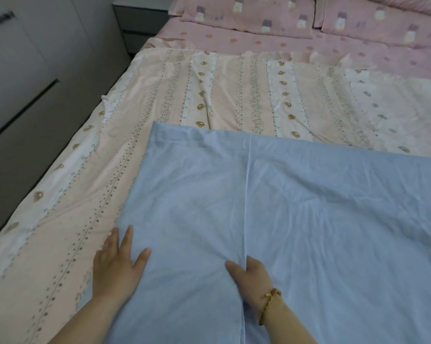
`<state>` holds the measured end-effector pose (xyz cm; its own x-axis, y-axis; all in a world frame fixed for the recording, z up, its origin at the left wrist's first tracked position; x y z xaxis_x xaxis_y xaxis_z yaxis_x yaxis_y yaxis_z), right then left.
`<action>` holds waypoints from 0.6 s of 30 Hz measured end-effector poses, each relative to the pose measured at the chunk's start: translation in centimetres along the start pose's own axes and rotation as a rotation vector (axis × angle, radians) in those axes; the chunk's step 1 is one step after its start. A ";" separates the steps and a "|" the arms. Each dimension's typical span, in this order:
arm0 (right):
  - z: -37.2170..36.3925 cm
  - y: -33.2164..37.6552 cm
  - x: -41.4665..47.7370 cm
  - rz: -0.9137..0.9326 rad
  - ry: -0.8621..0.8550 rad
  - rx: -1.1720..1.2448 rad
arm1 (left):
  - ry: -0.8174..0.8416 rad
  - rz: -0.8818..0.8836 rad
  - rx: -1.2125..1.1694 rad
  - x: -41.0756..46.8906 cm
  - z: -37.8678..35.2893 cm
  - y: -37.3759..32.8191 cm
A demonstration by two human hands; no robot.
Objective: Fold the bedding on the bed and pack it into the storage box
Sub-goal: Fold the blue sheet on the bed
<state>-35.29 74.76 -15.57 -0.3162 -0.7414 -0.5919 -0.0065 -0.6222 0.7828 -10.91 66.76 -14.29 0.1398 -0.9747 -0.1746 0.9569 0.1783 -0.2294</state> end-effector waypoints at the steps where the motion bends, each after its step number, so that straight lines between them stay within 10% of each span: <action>1: 1.0 -0.1 -0.5 0.052 -0.098 0.039 | -0.004 0.000 0.026 -0.8 -0.1 0.3; 18: 3.1 -7.4 -8.4 -0.187 0.269 -0.264 | 0.012 0.063 0.025 -7.5 -0.9 1.9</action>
<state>-35.57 86.41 -15.78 -0.0732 -0.6268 -0.7758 0.2141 -0.7696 0.6016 -10.37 74.48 -14.25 0.1967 -0.9599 -0.1998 0.9524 0.2355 -0.1937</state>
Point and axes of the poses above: each hand's wrist, its own x-axis towards the middle knuckle, its own z-axis out of the back of the hand, y = z × x, the point moved 8 cm from there along x, towards the middle knuckle, and after that the axes turned 10 degrees about -y, right-handed, at the moved point
